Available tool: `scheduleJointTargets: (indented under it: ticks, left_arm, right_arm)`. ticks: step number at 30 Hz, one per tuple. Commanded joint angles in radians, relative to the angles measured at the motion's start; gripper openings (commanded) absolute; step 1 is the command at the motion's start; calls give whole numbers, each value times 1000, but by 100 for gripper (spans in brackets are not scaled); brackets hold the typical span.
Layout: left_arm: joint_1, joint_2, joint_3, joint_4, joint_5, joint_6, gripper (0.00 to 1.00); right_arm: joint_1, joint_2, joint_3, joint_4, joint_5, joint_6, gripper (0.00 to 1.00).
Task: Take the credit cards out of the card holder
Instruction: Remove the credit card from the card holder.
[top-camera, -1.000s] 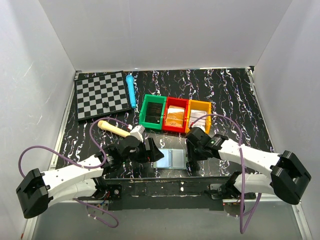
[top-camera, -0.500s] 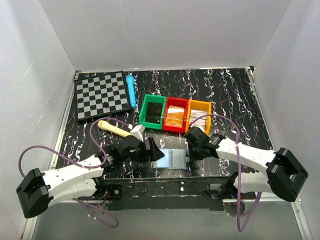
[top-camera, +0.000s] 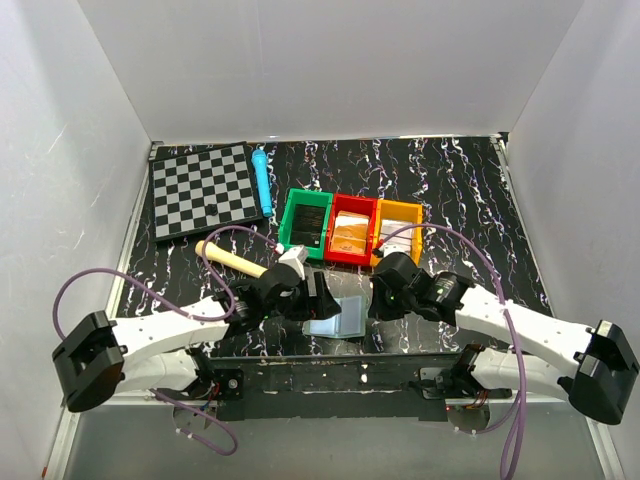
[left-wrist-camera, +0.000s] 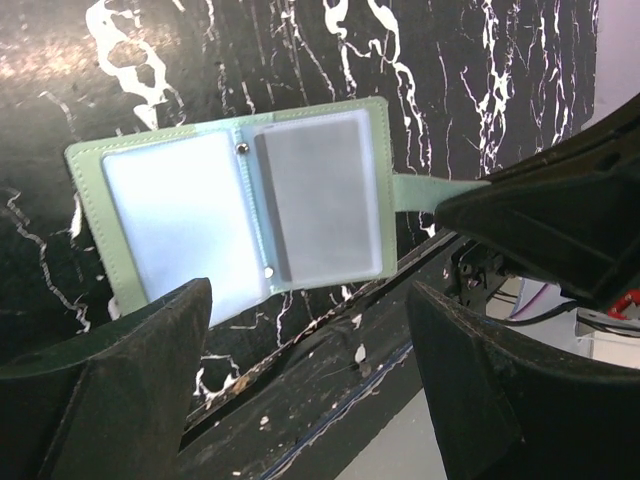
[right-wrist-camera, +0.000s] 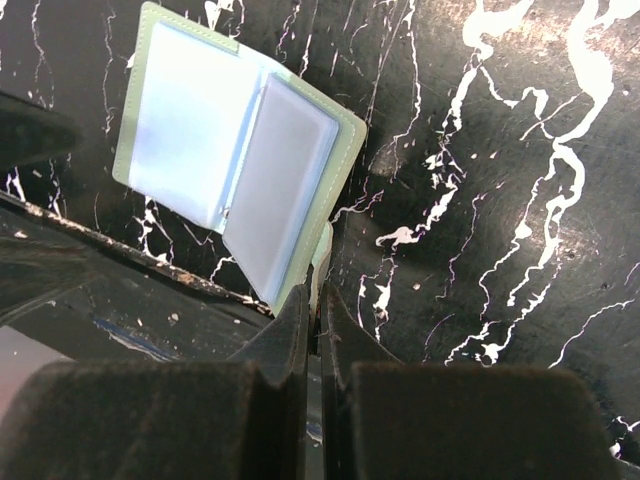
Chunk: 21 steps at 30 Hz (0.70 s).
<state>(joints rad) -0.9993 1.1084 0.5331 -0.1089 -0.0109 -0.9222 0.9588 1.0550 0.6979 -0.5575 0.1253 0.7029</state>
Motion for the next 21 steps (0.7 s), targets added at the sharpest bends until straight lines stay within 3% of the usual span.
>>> scheduleJointTargets:
  ticks: [1, 21]
  left_arm:
    - [-15, 63, 77, 23, 3, 31, 77]
    - [-16, 232, 128, 100, 74, 75, 73]
  right_arm:
    - [11, -39, 41, 4, -42, -29, 1]
    - [11, -53, 75, 62, -118, -80, 1]
